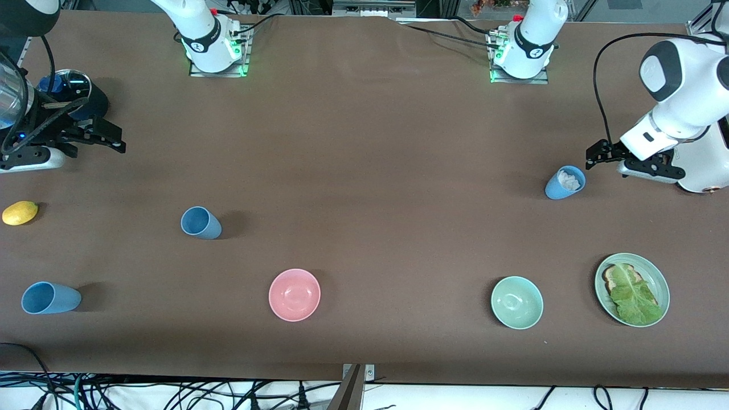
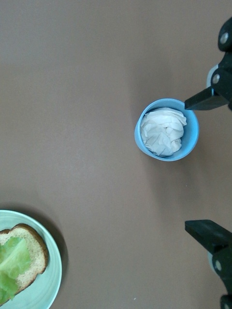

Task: Stack blue cups with both arms
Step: 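Lower the left gripper over the tissue-filled blue cup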

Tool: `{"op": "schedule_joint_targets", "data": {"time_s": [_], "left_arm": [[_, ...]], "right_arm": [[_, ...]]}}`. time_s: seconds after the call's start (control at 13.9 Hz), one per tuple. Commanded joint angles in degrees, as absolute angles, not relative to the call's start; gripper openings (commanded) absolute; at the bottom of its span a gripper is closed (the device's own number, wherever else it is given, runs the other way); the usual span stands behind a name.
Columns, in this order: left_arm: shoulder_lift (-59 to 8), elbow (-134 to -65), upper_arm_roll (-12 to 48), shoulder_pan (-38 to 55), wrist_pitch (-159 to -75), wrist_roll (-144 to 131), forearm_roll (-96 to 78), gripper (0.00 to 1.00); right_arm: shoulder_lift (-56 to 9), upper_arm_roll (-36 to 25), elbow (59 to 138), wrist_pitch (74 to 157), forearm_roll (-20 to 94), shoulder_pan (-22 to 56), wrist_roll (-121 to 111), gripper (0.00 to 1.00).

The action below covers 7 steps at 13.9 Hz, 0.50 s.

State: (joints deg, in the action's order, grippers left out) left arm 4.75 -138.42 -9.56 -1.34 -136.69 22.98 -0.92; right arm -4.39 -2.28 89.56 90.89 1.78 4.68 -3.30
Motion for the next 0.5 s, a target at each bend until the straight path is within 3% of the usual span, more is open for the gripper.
{"op": "schedule_joint_targets", "data": {"time_s": [0.0,0.43], "left_arm": [[6.6,-142.8,-9.9,-1.1,-141.3,24.1,-0.5,1.0],[4.4,-145.0,-9.8,-1.5,-146.5,24.1,-0.5,1.0]], "right_arm": [[-4.5,-2.2,88.9,90.0,-0.6,5.1,-3.8,1.0],[-4.4,-2.3,88.9,89.7,-1.2,6.2,-3.8,1.0]]}}
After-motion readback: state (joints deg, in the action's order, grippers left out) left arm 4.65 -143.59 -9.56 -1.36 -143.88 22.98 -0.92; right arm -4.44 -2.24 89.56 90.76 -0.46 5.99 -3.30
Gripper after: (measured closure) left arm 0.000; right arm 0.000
